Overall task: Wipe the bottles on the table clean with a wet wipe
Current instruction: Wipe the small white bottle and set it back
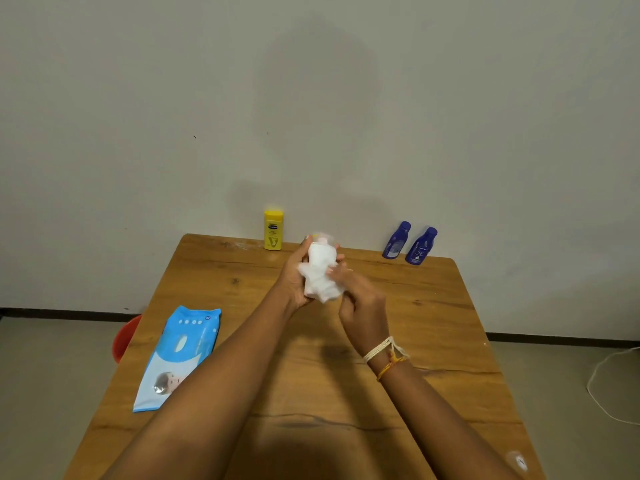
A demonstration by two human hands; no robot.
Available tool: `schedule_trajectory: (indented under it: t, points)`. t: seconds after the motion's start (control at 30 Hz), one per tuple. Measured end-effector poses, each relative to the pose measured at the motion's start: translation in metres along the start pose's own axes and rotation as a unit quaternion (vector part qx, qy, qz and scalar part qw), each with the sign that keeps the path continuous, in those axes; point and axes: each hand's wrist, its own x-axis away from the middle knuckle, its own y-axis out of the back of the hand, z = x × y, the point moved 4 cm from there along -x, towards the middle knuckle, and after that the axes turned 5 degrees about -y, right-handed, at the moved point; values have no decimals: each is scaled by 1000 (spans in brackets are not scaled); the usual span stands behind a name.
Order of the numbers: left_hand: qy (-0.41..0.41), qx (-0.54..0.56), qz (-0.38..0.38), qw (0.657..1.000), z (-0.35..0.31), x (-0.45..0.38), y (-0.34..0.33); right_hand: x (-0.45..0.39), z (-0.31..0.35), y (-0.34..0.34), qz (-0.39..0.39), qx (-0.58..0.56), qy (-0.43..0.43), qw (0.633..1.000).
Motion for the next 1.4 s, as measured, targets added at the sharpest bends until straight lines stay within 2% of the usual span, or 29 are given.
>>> schedule_trajectory:
  t: [0.07, 0.1, 0.13, 0.3, 0.5, 0.6, 0.77, 0.9, 0.97, 1.1, 1.27, 1.33, 1.4]
  points:
    - [-16, -5, 18, 1000, 2, 0, 0, -22, -4, 9, -76, -20, -55, 995]
    - [-18, -8, 28, 999, 4, 2, -1, -34, -5, 10, -85, -14, -72, 994]
    - [-13, -15, 25, 999, 5, 4, -4, -45, -4, 8, -71, 0, -79, 994]
    - [-23, 22, 29, 999, 5, 4, -10, -51, -10, -22, 99, 101, -38, 989]
    - [-25, 34, 51, 998, -1, -4, -2, 9, -8, -18, 108, 128, 31, 985]
    - [-18, 32, 78, 996, 2, -4, -1, 21, -9, -7, 98, 103, 46, 989]
    - [12, 10, 68, 998, 8, -4, -5, -27, -20, 19, -55, 5, -104, 993]
    - [15, 24, 60, 998, 11, -4, -16, -59, -17, 4, 16, -25, -112, 993]
    - [8, 45, 58, 997, 9, -6, -19, -55, -19, -3, 26, -24, -131, 991]
    - [-11, 61, 64, 996, -2, -10, -19, -17, -23, -10, -4, -88, -187, 978]
    - [-7, -5, 64, 998, -1, -16, -9, 19, -27, -6, -38, -119, -225, 966]
    - [-13, -11, 75, 997, -1, -15, -8, 12, -35, 1, -69, -134, -272, 950]
    - [-31, -32, 97, 994, -2, -12, -11, -7, -43, 12, -130, -184, -326, 918]
